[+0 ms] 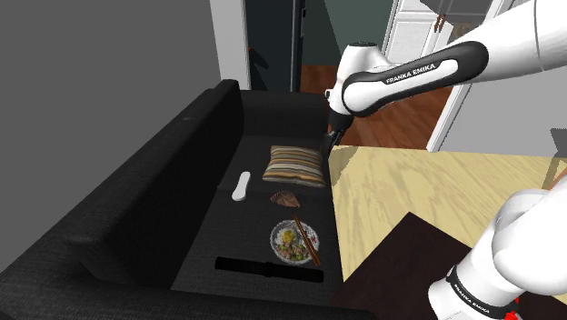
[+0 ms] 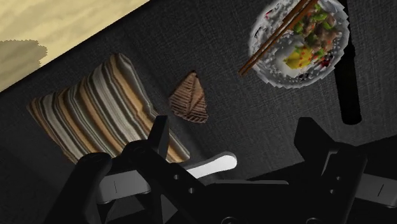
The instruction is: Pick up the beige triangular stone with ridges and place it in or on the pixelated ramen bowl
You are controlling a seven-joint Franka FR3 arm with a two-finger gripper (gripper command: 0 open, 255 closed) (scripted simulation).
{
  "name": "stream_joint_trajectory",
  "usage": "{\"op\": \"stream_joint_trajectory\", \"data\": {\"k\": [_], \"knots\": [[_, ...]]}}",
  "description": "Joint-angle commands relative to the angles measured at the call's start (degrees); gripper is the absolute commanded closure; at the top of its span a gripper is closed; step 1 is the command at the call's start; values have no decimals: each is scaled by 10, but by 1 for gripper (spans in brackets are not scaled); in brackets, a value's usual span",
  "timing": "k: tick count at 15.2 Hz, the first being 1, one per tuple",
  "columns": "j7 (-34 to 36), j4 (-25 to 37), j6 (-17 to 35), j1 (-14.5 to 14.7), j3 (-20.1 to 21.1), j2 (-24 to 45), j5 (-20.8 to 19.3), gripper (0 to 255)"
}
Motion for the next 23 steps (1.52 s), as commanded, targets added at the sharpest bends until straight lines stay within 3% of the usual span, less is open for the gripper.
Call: {"op": "stream_joint_trajectory", "data": {"k": [1, 12, 21, 23], "knots": [[-10, 9, 27, 3, 2, 41, -6, 0], [-48, 120, 131, 16, 12, 279, -56, 0], [-69, 265, 164, 35, 9, 478, -105, 0], [-69, 267, 169, 35, 8, 485, -105, 0]]}}
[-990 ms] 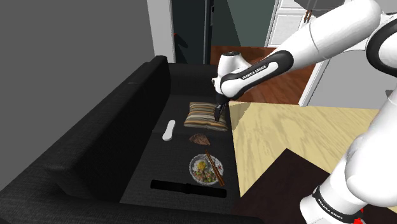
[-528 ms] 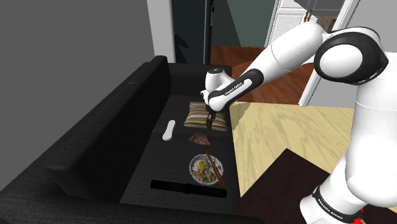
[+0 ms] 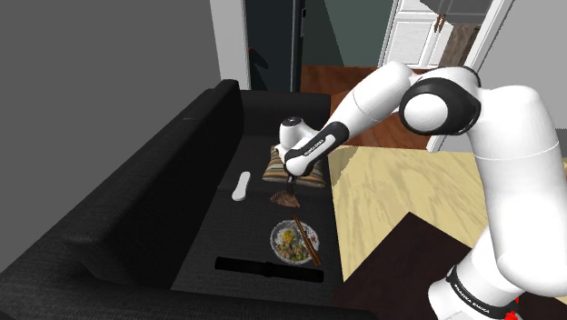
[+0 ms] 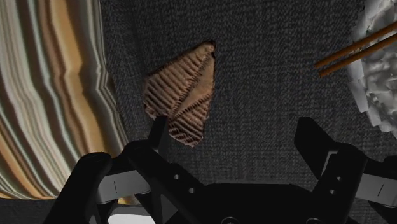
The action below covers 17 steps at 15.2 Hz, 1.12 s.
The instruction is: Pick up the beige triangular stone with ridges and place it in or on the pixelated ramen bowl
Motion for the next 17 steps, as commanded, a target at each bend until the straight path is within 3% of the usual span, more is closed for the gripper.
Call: {"op": "stream_joint_trajectory", "data": {"k": [1, 6, 14, 15, 17], "knots": [[1, 8, 9, 1, -1, 18, -2, 0], [3, 21, 34, -1, -4, 55, -5, 0], [3, 21, 34, -1, -4, 55, -5, 0], [3, 21, 34, -1, -4, 55, -5, 255], [3, 21, 34, -1, -4, 55, -5, 255]]}}
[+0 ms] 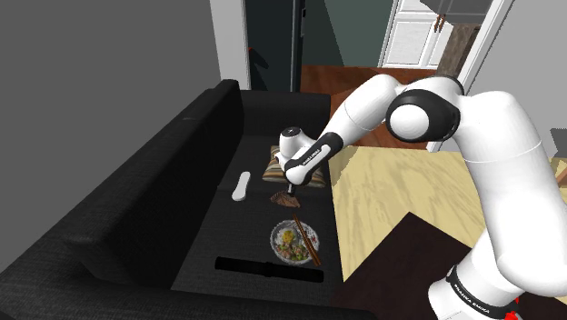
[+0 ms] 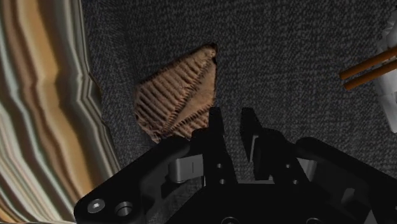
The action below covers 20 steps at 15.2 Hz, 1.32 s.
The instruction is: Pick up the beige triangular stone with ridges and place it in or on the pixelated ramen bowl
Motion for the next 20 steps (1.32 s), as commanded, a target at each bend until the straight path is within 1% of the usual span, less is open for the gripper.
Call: {"op": "stream_joint_trajectory", "data": {"k": [1, 7, 8, 11, 15, 20], "knots": [[0, 0, 0, 0, 0, 0, 0, 255], [0, 0, 0, 0, 0, 0, 0, 255], [0, 0, 0, 0, 0, 0, 0, 0], [74, 97, -57, -12, -6, 77, 58, 0], [177, 222, -127, -37, -12, 177, 130, 0], [177, 235, -110, -39, -11, 208, 131, 0]]}}
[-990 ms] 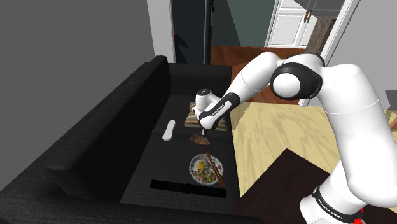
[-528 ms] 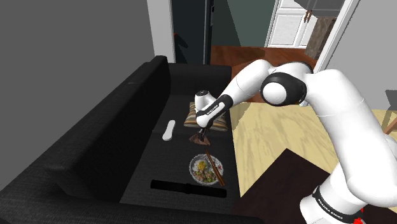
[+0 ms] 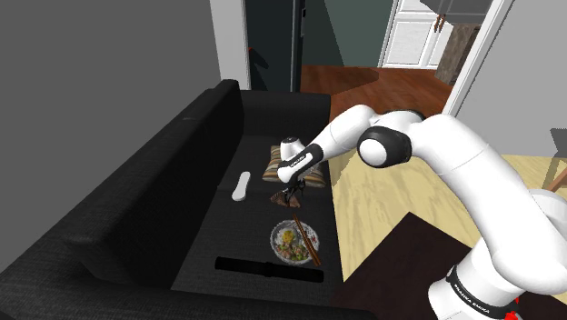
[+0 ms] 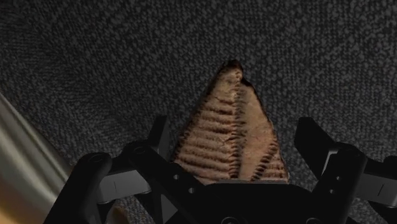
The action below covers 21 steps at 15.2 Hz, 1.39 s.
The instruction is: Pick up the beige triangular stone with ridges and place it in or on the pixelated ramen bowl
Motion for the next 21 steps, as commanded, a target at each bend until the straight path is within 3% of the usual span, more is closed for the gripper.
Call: {"op": "stream_joint_trajectory", "data": {"k": [1, 11, 12, 21], "knots": [[1, 9, 7, -1, 0, 15, 1, 0], [1, 14, 12, -1, 1, 26, 1, 0], [1, 14, 12, -1, 1, 26, 1, 255], [1, 14, 12, -2, 1, 26, 1, 255]]}}
